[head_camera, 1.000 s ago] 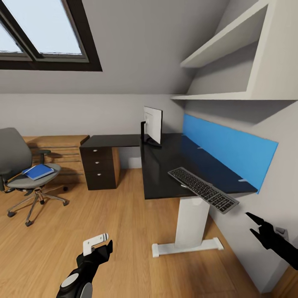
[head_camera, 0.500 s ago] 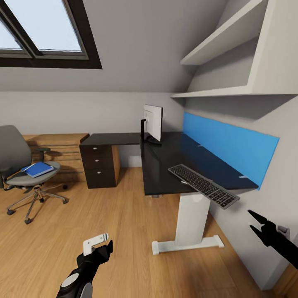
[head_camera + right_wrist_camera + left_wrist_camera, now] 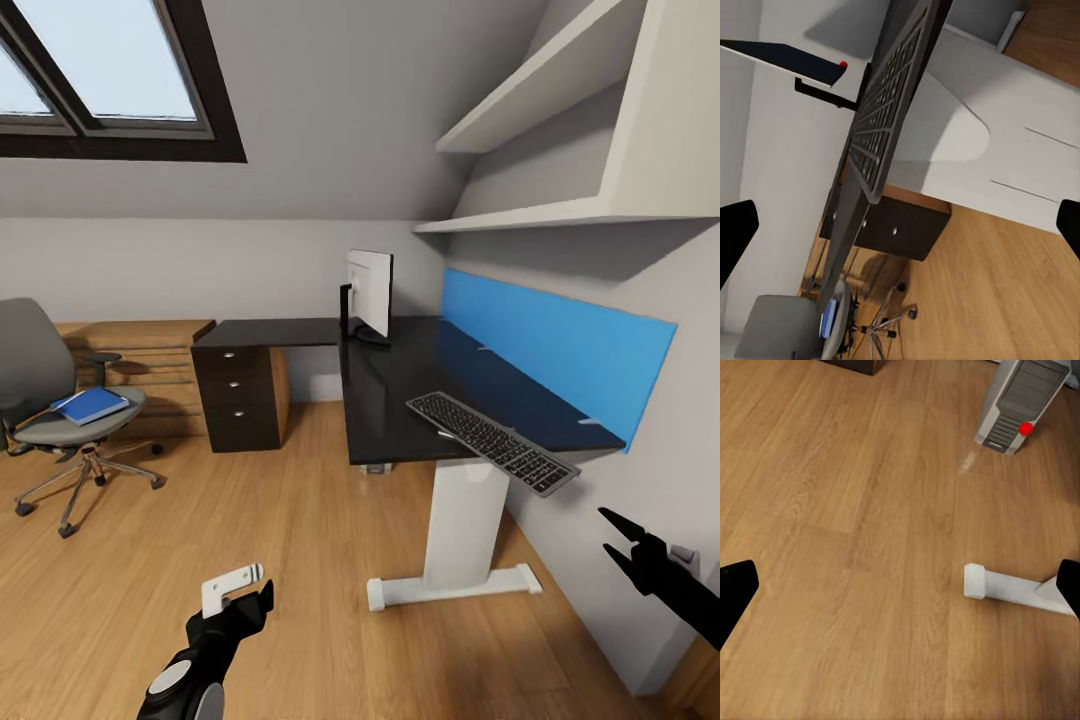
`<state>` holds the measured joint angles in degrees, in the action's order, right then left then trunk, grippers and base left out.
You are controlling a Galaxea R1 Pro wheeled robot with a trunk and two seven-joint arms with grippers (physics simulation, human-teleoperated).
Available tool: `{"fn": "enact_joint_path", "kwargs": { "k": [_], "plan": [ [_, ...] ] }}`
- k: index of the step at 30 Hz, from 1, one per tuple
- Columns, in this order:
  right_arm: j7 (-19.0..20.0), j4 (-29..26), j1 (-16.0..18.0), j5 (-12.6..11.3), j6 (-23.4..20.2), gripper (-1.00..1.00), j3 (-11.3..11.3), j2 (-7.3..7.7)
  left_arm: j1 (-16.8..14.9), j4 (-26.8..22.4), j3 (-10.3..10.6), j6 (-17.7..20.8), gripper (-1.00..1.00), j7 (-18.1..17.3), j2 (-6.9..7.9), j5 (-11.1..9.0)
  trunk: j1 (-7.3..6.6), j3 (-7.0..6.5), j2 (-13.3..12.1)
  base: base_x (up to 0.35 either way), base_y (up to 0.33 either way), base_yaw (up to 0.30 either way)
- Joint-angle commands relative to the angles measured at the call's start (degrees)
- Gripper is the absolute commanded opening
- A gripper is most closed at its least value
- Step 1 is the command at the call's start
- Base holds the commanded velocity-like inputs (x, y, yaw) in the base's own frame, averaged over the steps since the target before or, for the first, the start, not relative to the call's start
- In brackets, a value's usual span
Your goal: In the bedroom, organize the workspace by keeping the computer under the desk, ensuring the monitor is on the desk, placing the keyboard on the desk next to the monitor, placing the mouse on the desk next to the keyboard, moving the folder from the swivel chair onto the desk next to the mouse, stacking the notebook on top of the folder with the pen on top of the notebook, and positioning the swivel chair next to the desk.
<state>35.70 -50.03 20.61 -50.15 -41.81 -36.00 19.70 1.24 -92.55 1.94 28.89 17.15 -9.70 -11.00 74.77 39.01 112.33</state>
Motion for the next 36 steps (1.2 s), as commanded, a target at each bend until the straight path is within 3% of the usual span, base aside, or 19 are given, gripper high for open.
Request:
{"fn": "enact_joint_path", "kwargs": {
  "k": [1, 36],
  "plan": [
    [0.1, 0.0, 0.0, -0.1, -0.4, 1.00, -0.1, -0.01, 0.0, -0.1, 0.1, 0.2, 1.00, 0.5, 0.01, -0.6, 0.00, 0.05, 0.0, 0.000, 0.000, 0.000],
    [-0.4, 0.0, 0.0, -0.1, -0.1, 1.00, -0.1, -0.01, 0.0, 0.4, 0.1, 0.2, 1.00, 0.4, 0.12, -0.5, 0.00, 0.05, 0.0, 0.097, 0.000, 0.000]
  ]
}}
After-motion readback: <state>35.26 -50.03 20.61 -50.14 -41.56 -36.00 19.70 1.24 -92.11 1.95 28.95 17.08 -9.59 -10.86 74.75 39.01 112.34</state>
